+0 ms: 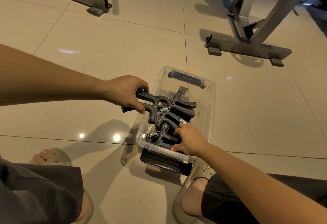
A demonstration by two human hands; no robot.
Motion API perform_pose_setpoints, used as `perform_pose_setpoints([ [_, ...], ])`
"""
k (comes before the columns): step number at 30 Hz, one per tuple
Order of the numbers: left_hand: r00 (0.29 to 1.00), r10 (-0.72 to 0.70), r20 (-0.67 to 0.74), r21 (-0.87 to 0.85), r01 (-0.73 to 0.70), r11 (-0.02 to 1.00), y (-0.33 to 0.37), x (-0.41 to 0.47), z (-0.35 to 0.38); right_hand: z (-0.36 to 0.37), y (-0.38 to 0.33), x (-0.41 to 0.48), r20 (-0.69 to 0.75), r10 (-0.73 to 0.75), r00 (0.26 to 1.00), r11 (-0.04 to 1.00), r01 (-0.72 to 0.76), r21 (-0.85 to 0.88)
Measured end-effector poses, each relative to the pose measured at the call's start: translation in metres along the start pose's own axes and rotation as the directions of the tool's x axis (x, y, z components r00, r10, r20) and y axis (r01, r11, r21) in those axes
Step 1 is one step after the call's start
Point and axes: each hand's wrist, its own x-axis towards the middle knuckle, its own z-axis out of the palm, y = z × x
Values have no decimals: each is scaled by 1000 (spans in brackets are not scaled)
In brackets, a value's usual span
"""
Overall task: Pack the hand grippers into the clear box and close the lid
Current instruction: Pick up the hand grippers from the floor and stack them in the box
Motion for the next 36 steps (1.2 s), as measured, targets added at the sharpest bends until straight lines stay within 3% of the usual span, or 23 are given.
perform_pose_setpoints([
  [6,1000,-21,0,-21,21,1000,-1,-2,3,-10,-3,2,50,17,999,1000,-16,-17],
  [9,1000,-25,-9,-42,25,999,0,-2,3,-38,-3,6,-31,32,999,976,-25,217],
  [12,999,-37,-39,-51,35,998,3,-5,4,-78,-7,5,-87,53,995,790,12,613],
  [14,996,-57,-70,-55,53,997,4,-6,3,-96,-9,2,-52,43,998,593,16,805],
  [17,987,-101,-125,-94,90,991,8,-9,4,-107,-12,2,35,60,998,266,-50,963],
  [18,984,-111,-142,-115,95,989,10,-10,5,-108,-15,3,41,96,995,205,-60,977],
  [22,979,-123,-162,-199,90,976,22,-13,7,-111,-30,8,5,256,967,120,-37,992],
  [24,987,-123,-101,-271,92,958,25,-12,4,-119,-26,9,-25,277,960,139,-14,990],
  [27,996,-92,11,-450,88,889,27,-8,-7,-131,-10,9,-84,252,964,292,7,956],
  [31,993,35,-115,-434,-82,897,31,4,-22,-139,-4,10,-118,137,984,390,56,919],
  [36,931,301,-207,-122,-330,936,38,0,-28,-139,-4,11,-138,29,990,420,113,901],
])
